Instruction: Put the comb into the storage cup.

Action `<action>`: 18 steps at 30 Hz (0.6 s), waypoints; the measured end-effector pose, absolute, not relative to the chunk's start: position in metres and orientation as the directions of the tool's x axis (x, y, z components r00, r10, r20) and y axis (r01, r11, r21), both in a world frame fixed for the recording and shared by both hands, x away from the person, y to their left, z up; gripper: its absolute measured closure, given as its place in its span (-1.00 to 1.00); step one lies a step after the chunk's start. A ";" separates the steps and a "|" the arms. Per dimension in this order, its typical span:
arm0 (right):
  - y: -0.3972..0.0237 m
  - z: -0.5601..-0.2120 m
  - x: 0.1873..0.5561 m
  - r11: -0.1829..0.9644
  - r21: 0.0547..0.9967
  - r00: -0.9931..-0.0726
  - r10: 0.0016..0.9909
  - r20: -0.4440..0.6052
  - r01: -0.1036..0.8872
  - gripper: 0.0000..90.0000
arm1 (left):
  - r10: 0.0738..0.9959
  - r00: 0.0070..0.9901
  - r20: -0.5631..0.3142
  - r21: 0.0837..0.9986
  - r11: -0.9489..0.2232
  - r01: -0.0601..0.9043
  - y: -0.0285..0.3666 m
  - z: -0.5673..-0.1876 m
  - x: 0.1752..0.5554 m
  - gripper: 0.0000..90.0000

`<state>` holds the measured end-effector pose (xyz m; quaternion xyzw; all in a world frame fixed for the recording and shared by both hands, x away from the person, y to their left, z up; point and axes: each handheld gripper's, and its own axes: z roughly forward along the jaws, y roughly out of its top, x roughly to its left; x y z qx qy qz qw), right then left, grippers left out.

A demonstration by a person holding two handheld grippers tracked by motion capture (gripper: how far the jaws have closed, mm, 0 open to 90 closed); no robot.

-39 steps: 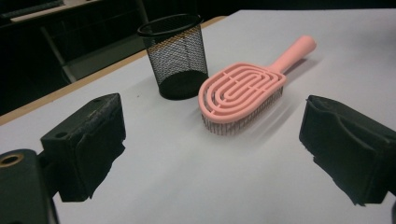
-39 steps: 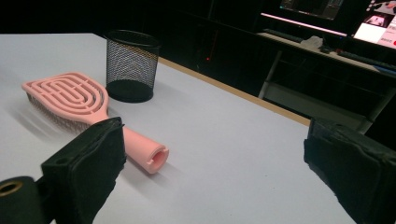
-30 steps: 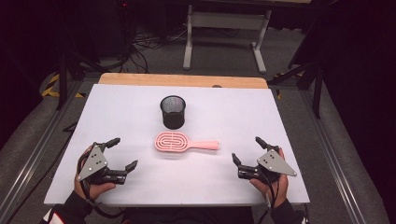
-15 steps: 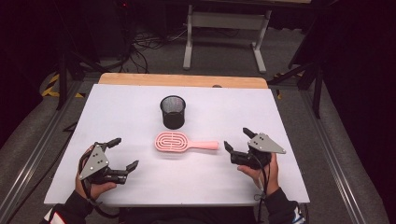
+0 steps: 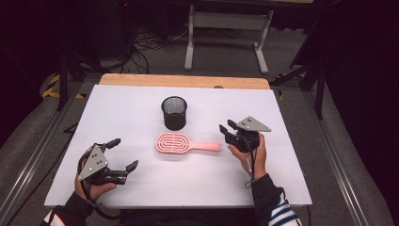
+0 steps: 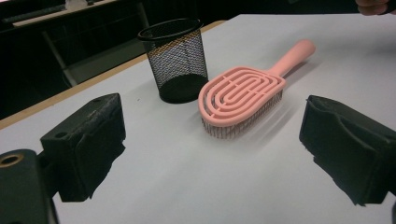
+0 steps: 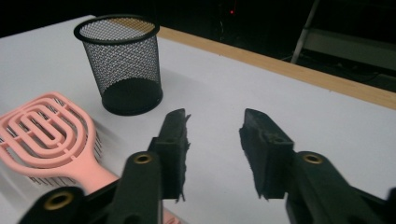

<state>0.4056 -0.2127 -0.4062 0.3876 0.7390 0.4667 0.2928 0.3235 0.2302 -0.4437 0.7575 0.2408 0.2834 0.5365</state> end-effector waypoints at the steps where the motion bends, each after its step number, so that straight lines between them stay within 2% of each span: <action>1: -0.209 -0.409 0.409 0.278 0.909 -0.530 0.844 -0.076 0.312 0.52 | 0.669 0.723 0.172 0.950 -0.307 0.059 0.230 -0.444 0.323 -0.82; 7: -0.203 -0.423 0.425 0.305 0.870 -0.555 0.831 -0.045 0.386 0.91 | 0.669 0.724 0.165 0.950 -0.307 0.067 0.231 -0.444 0.324 -0.82; 13: -0.196 -0.438 0.433 0.373 0.817 -0.586 0.808 -0.054 0.439 1.00 | 0.664 0.727 0.176 0.945 -0.321 0.063 0.230 -0.445 0.324 -0.82; 18: -0.189 -0.449 0.434 0.425 0.778 -0.608 0.790 -0.071 0.462 1.00 | 0.660 0.729 0.182 0.943 -0.328 0.061 0.230 -0.446 0.324 -0.81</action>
